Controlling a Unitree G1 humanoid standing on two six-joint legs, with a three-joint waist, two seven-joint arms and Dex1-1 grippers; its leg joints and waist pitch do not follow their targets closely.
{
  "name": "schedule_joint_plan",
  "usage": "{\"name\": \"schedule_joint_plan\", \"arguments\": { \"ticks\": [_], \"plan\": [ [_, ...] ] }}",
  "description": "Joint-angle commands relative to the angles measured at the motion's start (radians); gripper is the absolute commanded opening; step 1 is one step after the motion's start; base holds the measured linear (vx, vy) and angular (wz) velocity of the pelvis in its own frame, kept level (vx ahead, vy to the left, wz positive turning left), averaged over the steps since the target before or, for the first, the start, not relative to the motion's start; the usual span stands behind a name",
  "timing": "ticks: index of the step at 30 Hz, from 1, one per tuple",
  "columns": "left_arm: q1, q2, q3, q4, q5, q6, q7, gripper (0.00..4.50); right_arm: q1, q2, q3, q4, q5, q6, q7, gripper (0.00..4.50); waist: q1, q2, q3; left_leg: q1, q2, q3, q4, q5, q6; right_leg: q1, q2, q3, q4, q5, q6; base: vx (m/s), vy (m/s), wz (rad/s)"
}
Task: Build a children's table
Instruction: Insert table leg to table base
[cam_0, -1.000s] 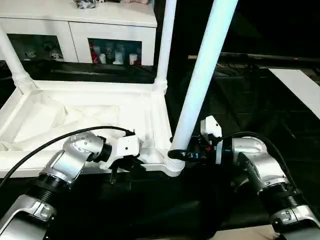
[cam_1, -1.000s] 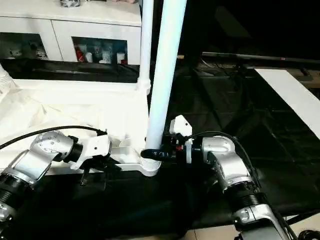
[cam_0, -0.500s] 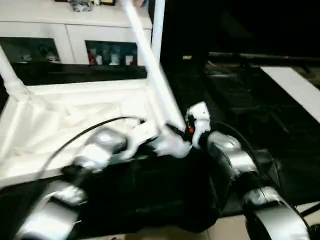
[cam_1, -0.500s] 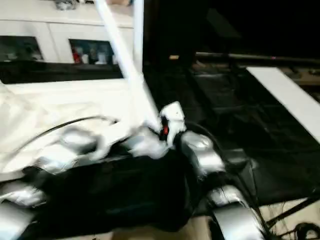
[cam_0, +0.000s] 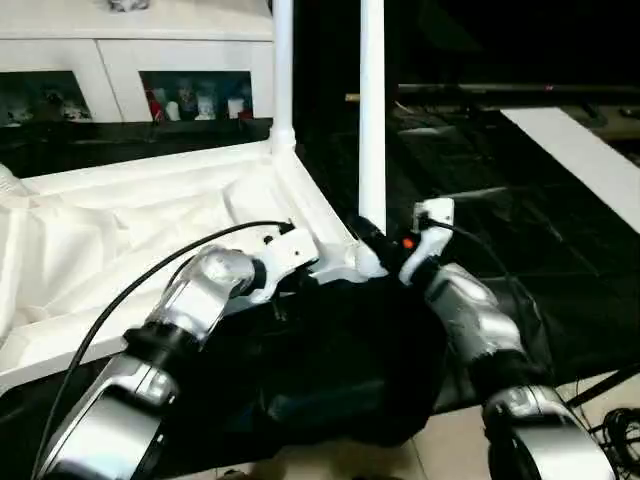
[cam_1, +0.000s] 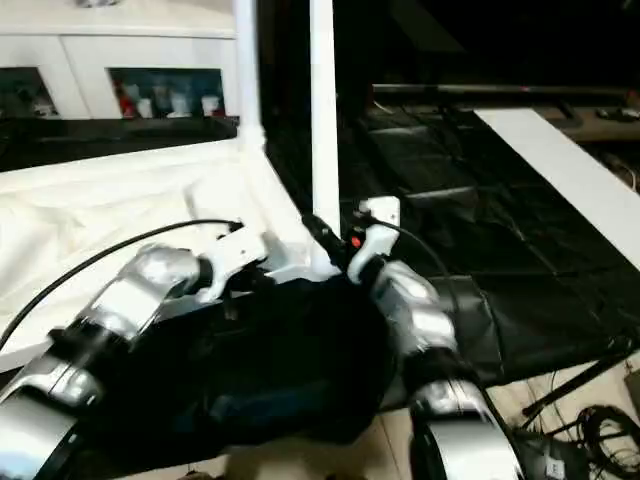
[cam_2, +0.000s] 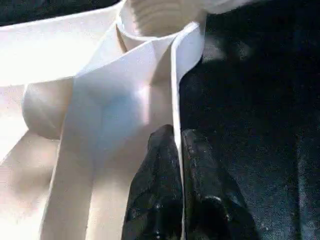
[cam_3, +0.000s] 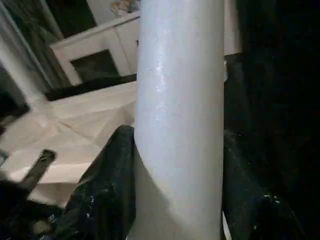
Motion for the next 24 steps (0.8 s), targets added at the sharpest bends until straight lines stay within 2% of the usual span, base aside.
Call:
{"name": "schedule_joint_plan", "arguments": {
  "ticks": [1,2,3,4,5,6,7,9,10,11,12,14,15,16,17,18,19,20,21,22,23,24],
  "plan": [
    [0.005,-0.021,0.131,-0.121,-0.152,0.022,-0.035,0.56,0.005,-0.021,-0.021,-0.105,0.050,0.026,0.039,1.85,0.004,-0.009,-0.057,0.014,0.097,-0.050,-0.092,-0.318,0.008,0.030,-0.104,0.054,-0.077,-0.363,-0.179,0.000,0.000,0.00],
    [0.007,-0.032,0.179,-0.152,-0.202,0.041,-0.036,0.56,0.011,-0.027,-0.024,-0.141,0.065,0.037,0.057,1.85,0.012,-0.010,-0.076,0.009,0.100,-0.048,-0.084,-0.217,0.024,0.041,-0.105,0.052,-0.057,-0.253,-0.205,0.000,0.000,0.00],
    [0.008,-0.035,0.199,-0.171,-0.238,0.047,-0.058,0.61,0.014,-0.030,-0.023,-0.160,0.071,0.046,0.061,1.85,0.017,0.002,-0.076,0.018,0.102,-0.037,-0.082,-0.178,0.047,0.020,-0.090,0.046,-0.054,-0.155,-0.239,0.000,0.000,0.00],
    [0.008,-0.035,0.212,-0.183,-0.267,0.058,-0.071,0.70,0.015,-0.033,-0.020,-0.172,0.070,0.052,0.068,1.85,0.018,0.003,-0.073,0.020,0.101,-0.033,-0.080,-0.186,0.054,0.014,-0.084,0.044,-0.055,-0.148,-0.247,0.000,0.000,0.00],
    [0.008,-0.036,0.224,-0.195,-0.296,0.068,-0.085,0.83,0.016,-0.035,-0.017,-0.182,0.069,0.058,0.074,1.85,0.018,-0.002,-0.071,0.011,0.095,-0.029,-0.077,-0.183,0.061,0.019,-0.085,0.042,-0.050,-0.131,-0.253,0.000,0.000,0.00],
    [0.009,-0.037,0.238,-0.208,-0.330,0.079,-0.102,0.83,0.017,-0.037,-0.014,-0.190,0.068,0.062,0.080,1.85,0.023,-0.005,-0.075,0.011,0.095,-0.027,-0.073,-0.146,0.070,0.021,-0.085,0.041,-0.043,-0.085,-0.256,0.070,-0.032,-0.02],
    [-0.003,-0.053,0.300,-0.243,-0.463,0.156,-0.146,0.92,0.020,-0.042,0.005,-0.218,0.053,0.071,0.093,1.85,0.024,-0.006,-0.075,0.014,0.094,-0.024,-0.071,-0.125,0.077,0.019,-0.083,0.040,-0.040,-0.055,-0.262,0.070,-0.032,-0.02],
    [-0.017,-0.070,0.328,-0.245,-0.510,0.182,-0.148,1.12,0.019,-0.044,0.013,-0.225,0.045,0.075,0.096,1.85,0.027,-0.009,-0.081,0.011,0.088,-0.018,-0.060,-0.016,0.114,0.026,-0.079,0.038,-0.019,0.099,-0.303,0.061,-0.022,0.00],
    [-0.051,-0.104,0.369,-0.230,-0.550,0.214,-0.114,1.21,0.017,-0.045,0.036,-0.236,0.025,0.079,0.097,1.85,0.028,-0.011,-0.082,0.010,0.087,-0.017,-0.057,0.002,0.124,0.027,-0.079,0.037,-0.015,0.127,-0.309,0.056,-0.018,0.00],
    [-0.057,-0.110,0.375,-0.227,-0.554,0.217,-0.108,1.29,0.017,-0.045,0.040,-0.238,0.021,0.079,0.097,1.85,0.029,-0.012,-0.084,0.010,0.084,-0.017,-0.053,0.022,0.136,0.028,-0.079,0.037,-0.012,0.155,-0.315,0.000,0.000,0.00],
    [-0.088,-0.140,0.402,-0.215,-0.573,0.233,-0.081,1.37,0.017,-0.043,0.059,-0.249,0.003,0.081,0.090,1.85,0.032,-0.012,-0.084,0.006,0.085,-0.017,-0.047,0.050,0.165,0.029,-0.081,0.036,-0.010,0.193,-0.323,0.000,0.000,0.00],
    [-0.103,-0.160,0.414,-0.218,-0.583,0.257,-0.056,1.47,0.018,-0.041,0.067,-0.261,-0.001,0.088,0.085,1.85,0.035,-0.010,-0.079,0.007,0.088,-0.019,-0.048,0.010,0.165,0.029,-0.084,0.035,-0.018,0.116,-0.311,0.000,0.000,0.00],
    [-0.114,-0.180,0.425,-0.228,-0.606,0.281,-0.035,1.57,0.022,-0.040,0.076,-0.278,-0.004,0.095,0.084,1.85,0.037,-0.004,-0.076,0.008,0.090,-0.020,-0.050,-0.023,0.150,0.029,-0.084,0.035,-0.024,0.057,-0.300,0.000,0.000,0.00],
    [-0.114,-0.180,0.425,-0.228,-0.606,0.281,-0.035,1.68,0.022,-0.040,0.076,-0.278,-0.004,0.095,0.084,1.85,0.037,-0.007,-0.073,0.009,0.092,-0.021,-0.053,-0.057,0.129,0.030,-0.082,0.035,-0.031,-0.003,-0.288,0.000,0.000,0.00],
    [-0.126,-0.199,0.430,-0.235,-0.628,0.296,-0.020,1.72,0.030,-0.039,0.087,-0.299,-0.010,0.101,0.086,1.85,0.038,0.000,-0.072,0.011,0.092,-0.022,-0.055,-0.073,0.116,0.028,-0.081,0.035,-0.032,-0.029,-0.282,0.000,0.000,0.00],
    [-0.130,-0.206,0.426,-0.238,-0.639,0.312,-0.007,1.79,0.039,-0.039,0.096,-0.318,-0.014,0.108,0.088,1.85,0.037,-0.003,-0.070,0.013,0.092,-0.021,-0.056,-0.104,0.091,0.027,-0.078,0.035,-0.038,-0.070,-0.269,0.000,0.000,0.00],
    [-0.130,-0.206,0.426,-0.238,-0.639,0.312,-0.007,1.79,0.039,-0.039,0.096,-0.318,-0.014,0.108,0.088,1.85,0.038,0.005,-0.070,0.015,0.092,-0.022,-0.057,-0.120,0.079,0.025,-0.078,0.036,-0.038,-0.083,-0.266,0.000,0.000,0.00],
    [-0.131,-0.205,0.413,-0.231,-0.625,0.306,0.005,1.95,0.046,-0.039,0.100,-0.330,-0.016,0.111,0.087,1.85,0.037,0.002,-0.067,0.015,0.093,-0.023,-0.060,-0.150,0.063,0.024,-0.077,0.036,-0.045,-0.119,-0.251,0.000,0.000,0.00],
    [-0.130,-0.206,0.406,-0.226,-0.620,0.308,0.009,2.04,0.052,-0.038,0.103,-0.340,-0.018,0.113,0.086,1.85,0.037,0.005,-0.066,0.015,0.092,-0.025,-0.062,-0.174,0.045,0.025,-0.077,0.035,-0.048,-0.158,-0.239,0.000,0.000,0.00],
    [-0.131,-0.209,0.406,-0.222,-0.619,0.314,0.013,2.08,0.056,-0.038,0.106,-0.347,-0.020,0.115,0.083,1.85,0.036,0.003,-0.066,0.016,0.093,-0.025,-0.063,-0.182,0.036,0.025,-0.077,0.036,-0.050,-0.171,-0.231,0.000,0.000,0.00],
    [-0.131,-0.211,0.406,-0.218,-0.616,0.313,0.016,2.10,0.058,-0.038,0.106,-0.349,-0.021,0.114,0.082,1.85,0.037,0.006,-0.067,0.020,0.092,-0.025,-0.063,-0.197,0.023,0.022,-0.076,0.036,-0.052,-0.185,-0.223,0.000,0.000,0.00],
    [-0.133,-0.216,0.405,-0.200,-0.602,0.309,0.034,2.10,0.067,-0.040,0.110,-0.357,-0.029,0.109,0.074,1.85,0.037,0.008,-0.067,0.016,0.092,-0.027,-0.064,-0.197,0.016,0.025,-0.077,0.036,-0.051,-0.185,-0.217,0.000,0.000,0.00]
  ]
}}
